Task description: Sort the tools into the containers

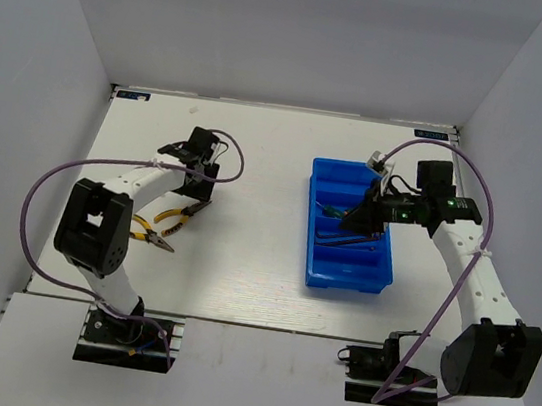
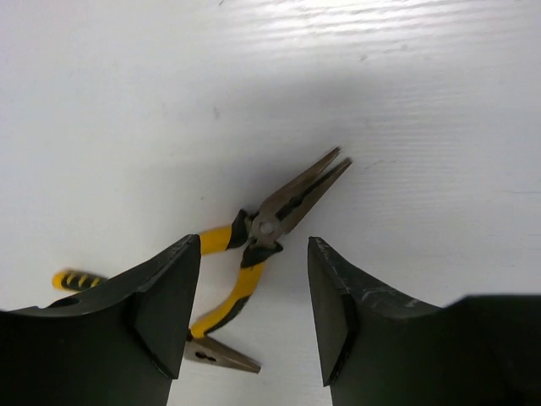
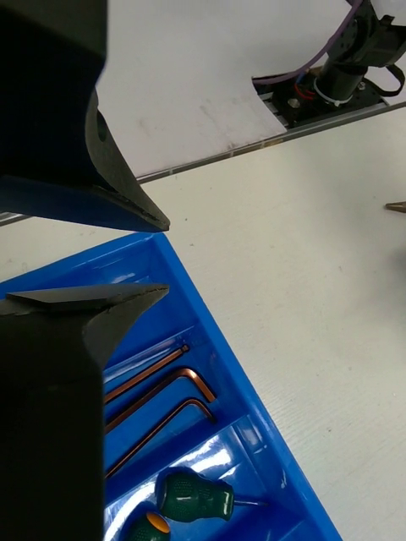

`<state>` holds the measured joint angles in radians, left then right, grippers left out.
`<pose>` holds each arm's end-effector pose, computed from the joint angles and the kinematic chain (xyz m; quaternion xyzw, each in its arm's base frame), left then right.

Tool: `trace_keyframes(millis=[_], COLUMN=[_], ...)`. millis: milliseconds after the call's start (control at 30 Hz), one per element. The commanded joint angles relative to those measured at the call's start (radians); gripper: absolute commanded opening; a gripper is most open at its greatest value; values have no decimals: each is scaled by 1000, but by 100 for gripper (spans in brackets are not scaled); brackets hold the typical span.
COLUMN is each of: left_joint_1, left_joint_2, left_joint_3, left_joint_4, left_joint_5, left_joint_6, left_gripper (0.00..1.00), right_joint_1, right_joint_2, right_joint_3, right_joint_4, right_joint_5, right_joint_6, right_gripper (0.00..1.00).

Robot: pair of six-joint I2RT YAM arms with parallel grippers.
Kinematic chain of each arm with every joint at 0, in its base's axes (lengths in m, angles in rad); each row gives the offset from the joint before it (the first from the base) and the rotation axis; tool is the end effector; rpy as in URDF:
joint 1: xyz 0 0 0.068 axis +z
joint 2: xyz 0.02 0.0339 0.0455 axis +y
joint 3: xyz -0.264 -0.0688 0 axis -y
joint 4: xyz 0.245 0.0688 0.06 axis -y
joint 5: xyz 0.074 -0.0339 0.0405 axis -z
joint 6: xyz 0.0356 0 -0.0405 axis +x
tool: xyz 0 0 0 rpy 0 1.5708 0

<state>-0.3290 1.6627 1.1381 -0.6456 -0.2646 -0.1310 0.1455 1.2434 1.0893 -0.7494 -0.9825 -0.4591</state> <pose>0.3140 -0.0974 0.2058 0.0699 0.9693 0.0809 0.2215 0.2376 0.0647 0.3115 -0.3955 0.7493 0.3952 0.3548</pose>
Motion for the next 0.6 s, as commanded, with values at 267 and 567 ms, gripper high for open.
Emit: trace_keyframes(millis=[267,567], left_joint_1=[2,41], left_joint_2=[161,224], left_joint_3=[126,137], left_joint_4=[-42,-60], left_joint_5=[85,194], left_joint_6=[175,206], left_gripper=[60,55], right_joint_1=[-30,-55], right_joint_2=[5,4], right_joint_3=[-5,-12], right_joint_4=[24,25], right_joint_5=[-54,-81], right_joint_6=[17,14], right_gripper=[37,37])
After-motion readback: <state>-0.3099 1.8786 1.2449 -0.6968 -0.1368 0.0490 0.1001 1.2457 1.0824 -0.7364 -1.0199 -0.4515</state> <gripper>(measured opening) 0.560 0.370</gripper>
